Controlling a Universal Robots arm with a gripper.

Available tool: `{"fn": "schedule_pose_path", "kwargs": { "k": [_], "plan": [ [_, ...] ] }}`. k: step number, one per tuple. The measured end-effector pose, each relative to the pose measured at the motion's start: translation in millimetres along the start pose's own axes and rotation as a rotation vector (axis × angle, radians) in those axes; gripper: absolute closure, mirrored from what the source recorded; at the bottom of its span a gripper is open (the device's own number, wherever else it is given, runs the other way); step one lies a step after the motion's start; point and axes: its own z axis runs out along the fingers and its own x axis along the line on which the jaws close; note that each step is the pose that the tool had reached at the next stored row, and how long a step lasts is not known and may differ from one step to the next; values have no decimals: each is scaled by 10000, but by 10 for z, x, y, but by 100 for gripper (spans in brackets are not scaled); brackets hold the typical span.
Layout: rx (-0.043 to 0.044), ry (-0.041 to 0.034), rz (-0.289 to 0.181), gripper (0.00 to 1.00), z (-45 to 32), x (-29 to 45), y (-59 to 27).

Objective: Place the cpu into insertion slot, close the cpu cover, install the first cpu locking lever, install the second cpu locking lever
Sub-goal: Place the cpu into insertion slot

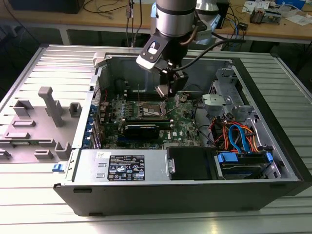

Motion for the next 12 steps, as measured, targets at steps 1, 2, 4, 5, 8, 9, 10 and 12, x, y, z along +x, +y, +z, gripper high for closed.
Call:
{"fn": "schedule_pose_path", "kwargs": {
  "k": [1,2,4,5,8,9,10,12],
  "plan": [
    [-4,-7,118,46,5,0,0],
    [-7,-11,212,46,10,0,0],
    [-1,-22,473,46,19,-1,-1],
    [1,-23,513,46,20,-1,-2],
    [5,-24,553,46,22,-1,-2],
    [8,-33,552,46,22,-1,-1],
    [10,-40,552,46,22,-1,-1],
    [10,-40,551,46,22,-1,-1]
  ]
}}
